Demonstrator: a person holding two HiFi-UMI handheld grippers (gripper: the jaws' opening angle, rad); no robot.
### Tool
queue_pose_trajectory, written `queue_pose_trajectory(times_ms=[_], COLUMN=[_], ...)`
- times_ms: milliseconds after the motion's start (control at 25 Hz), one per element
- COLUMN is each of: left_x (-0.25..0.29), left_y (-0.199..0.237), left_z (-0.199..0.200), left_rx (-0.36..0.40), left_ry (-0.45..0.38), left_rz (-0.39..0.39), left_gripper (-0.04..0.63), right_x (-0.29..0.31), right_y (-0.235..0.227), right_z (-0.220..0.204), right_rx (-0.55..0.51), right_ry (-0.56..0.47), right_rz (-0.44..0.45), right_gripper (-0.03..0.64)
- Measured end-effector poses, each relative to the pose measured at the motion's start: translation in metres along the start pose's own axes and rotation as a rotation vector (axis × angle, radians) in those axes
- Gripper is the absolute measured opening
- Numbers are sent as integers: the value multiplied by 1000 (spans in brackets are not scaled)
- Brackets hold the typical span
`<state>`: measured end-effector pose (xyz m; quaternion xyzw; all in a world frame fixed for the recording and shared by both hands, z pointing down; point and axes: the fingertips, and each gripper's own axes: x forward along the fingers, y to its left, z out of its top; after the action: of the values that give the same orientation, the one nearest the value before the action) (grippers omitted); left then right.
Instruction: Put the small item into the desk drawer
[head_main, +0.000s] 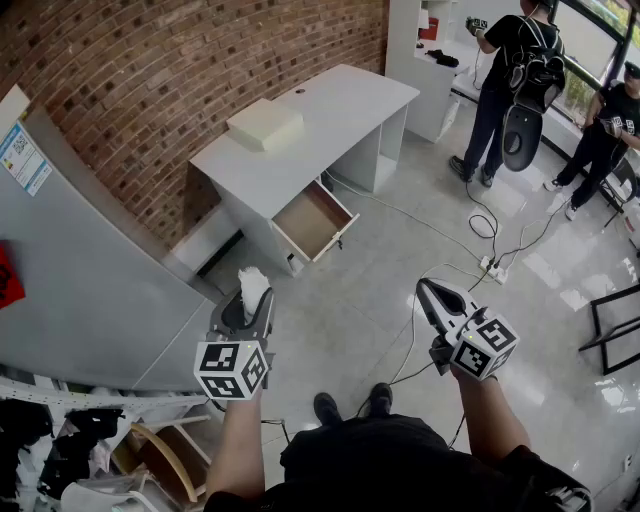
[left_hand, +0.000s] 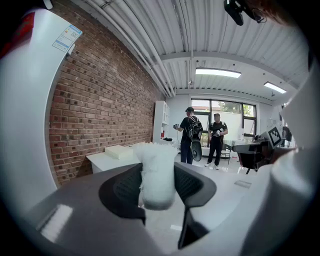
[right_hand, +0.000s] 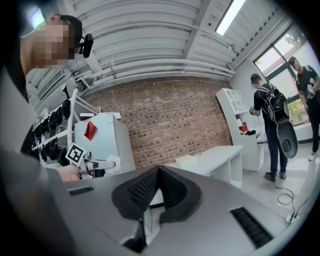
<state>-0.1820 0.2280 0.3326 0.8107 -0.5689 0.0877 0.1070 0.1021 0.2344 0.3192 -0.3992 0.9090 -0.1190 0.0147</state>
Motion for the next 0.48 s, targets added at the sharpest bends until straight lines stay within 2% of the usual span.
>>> queue_pose_trajectory(times_ms=[480], left_x=[14], left_y=[-14], left_z=[14], left_rx=[37], left_ry=[-19], left_rz=[15], left_gripper=[186], right_x=[8], right_y=[-9], right_z=[14], right_rx=[-45], right_ry=[-11], right_rz=[31], right_gripper=[12])
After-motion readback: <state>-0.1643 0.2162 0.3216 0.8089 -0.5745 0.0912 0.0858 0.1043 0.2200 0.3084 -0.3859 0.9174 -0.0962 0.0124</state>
